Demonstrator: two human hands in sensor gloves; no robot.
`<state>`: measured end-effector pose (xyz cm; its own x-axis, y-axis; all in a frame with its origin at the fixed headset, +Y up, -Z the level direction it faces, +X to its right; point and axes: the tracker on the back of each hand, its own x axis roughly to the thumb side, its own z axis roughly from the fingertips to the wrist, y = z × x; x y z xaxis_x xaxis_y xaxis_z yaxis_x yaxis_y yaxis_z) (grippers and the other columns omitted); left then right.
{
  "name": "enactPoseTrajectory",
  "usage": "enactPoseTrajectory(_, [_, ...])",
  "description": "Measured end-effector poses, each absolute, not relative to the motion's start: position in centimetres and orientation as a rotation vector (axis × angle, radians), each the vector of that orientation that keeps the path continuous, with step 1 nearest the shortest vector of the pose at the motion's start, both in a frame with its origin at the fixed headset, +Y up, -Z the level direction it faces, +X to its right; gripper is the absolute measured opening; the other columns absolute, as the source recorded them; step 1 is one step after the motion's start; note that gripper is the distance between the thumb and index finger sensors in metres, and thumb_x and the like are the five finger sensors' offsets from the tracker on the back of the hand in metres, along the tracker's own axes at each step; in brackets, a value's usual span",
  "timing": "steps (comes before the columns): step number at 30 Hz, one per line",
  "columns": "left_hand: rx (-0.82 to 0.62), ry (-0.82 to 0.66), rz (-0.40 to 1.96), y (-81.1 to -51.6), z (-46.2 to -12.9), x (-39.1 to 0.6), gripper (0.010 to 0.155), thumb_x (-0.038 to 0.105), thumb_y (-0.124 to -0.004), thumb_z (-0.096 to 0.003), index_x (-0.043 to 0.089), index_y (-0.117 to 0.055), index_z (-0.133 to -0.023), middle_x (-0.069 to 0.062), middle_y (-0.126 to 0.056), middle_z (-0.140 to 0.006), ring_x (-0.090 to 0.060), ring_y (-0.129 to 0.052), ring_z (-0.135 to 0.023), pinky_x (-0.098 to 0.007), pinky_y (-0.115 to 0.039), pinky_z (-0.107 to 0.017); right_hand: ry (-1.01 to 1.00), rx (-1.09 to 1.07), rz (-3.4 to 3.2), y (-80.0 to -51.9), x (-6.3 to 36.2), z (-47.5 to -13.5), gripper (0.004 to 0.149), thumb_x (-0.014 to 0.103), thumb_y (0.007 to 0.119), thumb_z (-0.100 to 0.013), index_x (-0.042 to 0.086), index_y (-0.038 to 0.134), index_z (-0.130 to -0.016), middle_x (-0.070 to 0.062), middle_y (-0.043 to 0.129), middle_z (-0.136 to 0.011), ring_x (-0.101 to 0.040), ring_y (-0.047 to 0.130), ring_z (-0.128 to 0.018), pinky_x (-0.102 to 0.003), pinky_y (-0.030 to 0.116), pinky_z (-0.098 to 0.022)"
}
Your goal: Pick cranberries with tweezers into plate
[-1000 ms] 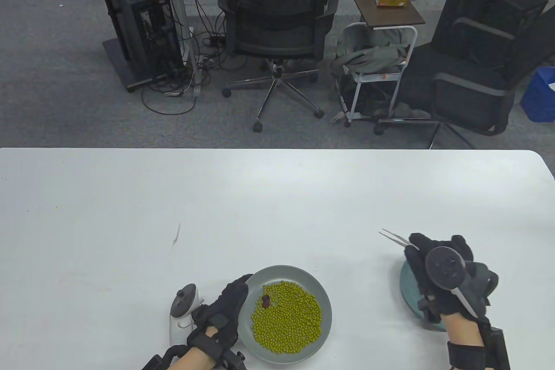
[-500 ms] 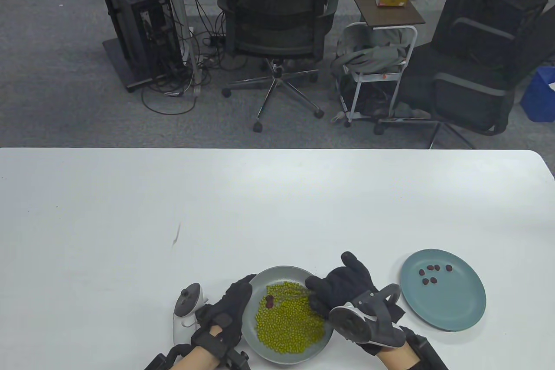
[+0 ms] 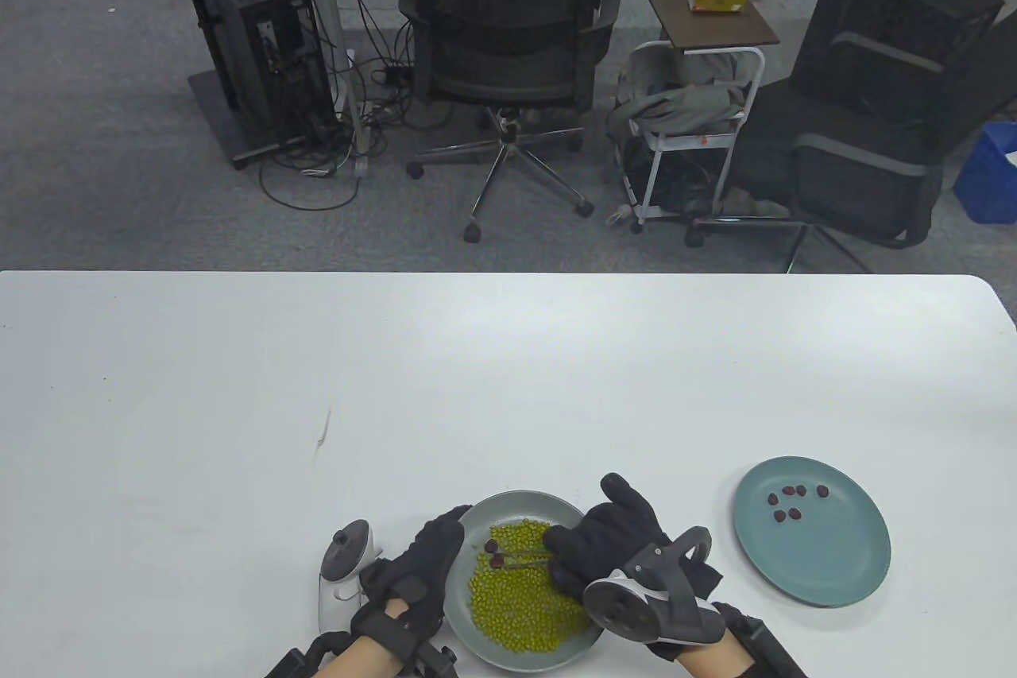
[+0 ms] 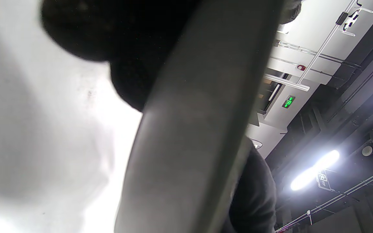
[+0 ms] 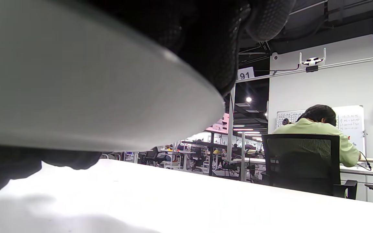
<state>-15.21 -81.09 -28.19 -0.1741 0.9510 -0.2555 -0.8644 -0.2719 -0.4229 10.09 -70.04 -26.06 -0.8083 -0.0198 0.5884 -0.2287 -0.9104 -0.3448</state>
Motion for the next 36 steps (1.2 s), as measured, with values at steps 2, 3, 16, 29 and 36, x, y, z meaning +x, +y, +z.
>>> enactPoseTrajectory(2, [-0.556,-0.210,1.771,-81.1,-28.2,-15.2,0.060,0.053,-0.060,-0.0528,0.022,-0.043,-0.102,-0.006,-0.073,-0.090,-0.028,-0.105,-0.039,-0.032,-0.091,-0.021,-0.628,0.924,2.819,-69.9,10.1,-25.9,0.046,0.054,0.076,-0.033,0.032,0.085,-0.073,0.018,0.093,-0.049,-0.011,0.092,-0.062,-0.048,0.048,-0.077])
enactPoseTrajectory(3, [-0.559,-0.209,1.777,-81.1,-28.2,-15.2,0.060,0.052,-0.060,-0.0529,0.022,-0.043,-0.102,-0.006,-0.073,-0.091,-0.028,-0.105,-0.039,-0.032,-0.091,-0.021,-0.623,0.918,2.821,-69.9,10.1,-26.0,0.046,0.055,0.076,-0.033,0.032,0.085,-0.073,0.018,0.093,-0.049,-0.011,0.092,-0.062,-0.048,0.048,-0.077])
enactPoseTrajectory(16, [-0.537,-0.214,1.779,-81.1,-28.1,-15.2,0.060,0.053,-0.060,-0.0528,0.022,-0.043,-0.102,-0.006,-0.073,-0.091,-0.028,-0.105,-0.039,-0.032,-0.091,-0.021,-0.631,0.921,2.790,-70.3,10.4,-26.1,0.047,0.056,0.076,-0.033,0.033,0.086,-0.072,0.019,0.093,-0.047,-0.011,0.092,-0.062,-0.047,0.048,-0.077])
enactPoseTrajectory(29, [-0.536,-0.210,1.778,-81.2,-28.1,-15.4,0.060,0.053,-0.060,-0.0528,0.022,-0.043,-0.102,-0.006,-0.073,-0.091,-0.028,-0.105,-0.040,-0.032,-0.091,-0.021,-0.642,0.904,2.774,-70.5,10.4,-26.1,0.046,0.056,0.075,-0.034,0.032,0.087,-0.071,0.019,0.093,-0.046,-0.011,0.092,-0.060,-0.047,0.049,-0.076])
enactPoseTrajectory(36, [-0.535,-0.223,1.762,-81.2,-28.1,-15.4,0.060,0.053,-0.060,-0.0528,0.022,-0.043,-0.102,-0.006,-0.073,-0.091,-0.028,-0.104,-0.040,-0.032,-0.091,-0.021,-0.650,0.902,2.774,-71.0,9.9,-25.9,0.046,0.055,0.074,-0.034,0.032,0.086,-0.072,0.019,0.093,-0.047,-0.011,0.092,-0.061,-0.047,0.049,-0.076])
